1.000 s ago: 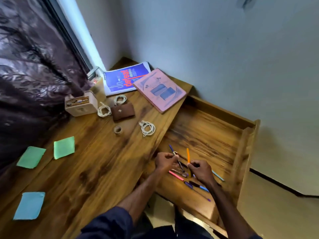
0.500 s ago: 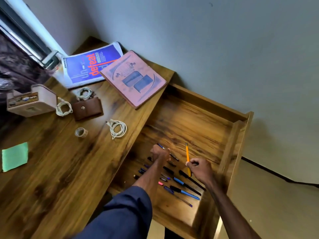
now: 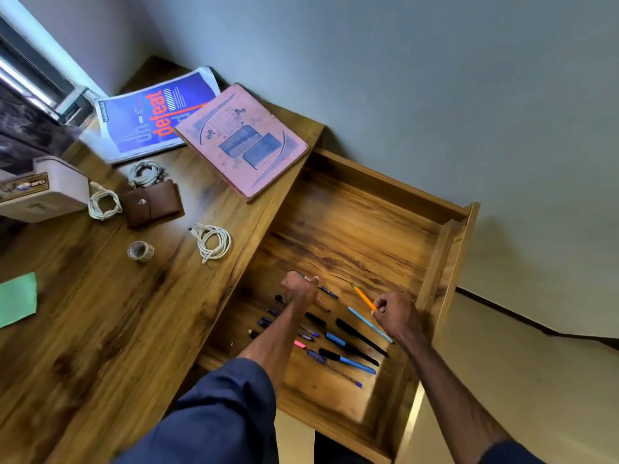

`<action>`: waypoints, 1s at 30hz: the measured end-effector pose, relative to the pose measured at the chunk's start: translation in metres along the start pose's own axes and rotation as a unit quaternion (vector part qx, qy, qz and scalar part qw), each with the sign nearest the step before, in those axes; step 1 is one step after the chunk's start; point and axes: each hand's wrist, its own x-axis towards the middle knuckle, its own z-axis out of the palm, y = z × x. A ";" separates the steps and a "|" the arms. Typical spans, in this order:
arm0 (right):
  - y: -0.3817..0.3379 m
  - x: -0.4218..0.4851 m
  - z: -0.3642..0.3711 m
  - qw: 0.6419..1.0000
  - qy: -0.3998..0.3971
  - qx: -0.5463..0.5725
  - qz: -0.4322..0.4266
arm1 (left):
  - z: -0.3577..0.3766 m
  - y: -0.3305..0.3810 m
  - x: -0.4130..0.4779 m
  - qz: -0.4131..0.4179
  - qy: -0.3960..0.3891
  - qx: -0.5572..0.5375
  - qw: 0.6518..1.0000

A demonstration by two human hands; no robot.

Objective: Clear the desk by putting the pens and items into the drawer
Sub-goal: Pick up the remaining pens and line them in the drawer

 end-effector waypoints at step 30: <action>-0.010 -0.014 0.002 0.968 0.094 0.227 -0.054 | -0.036 -0.023 -0.076 0.081 -0.022 0.040 0.996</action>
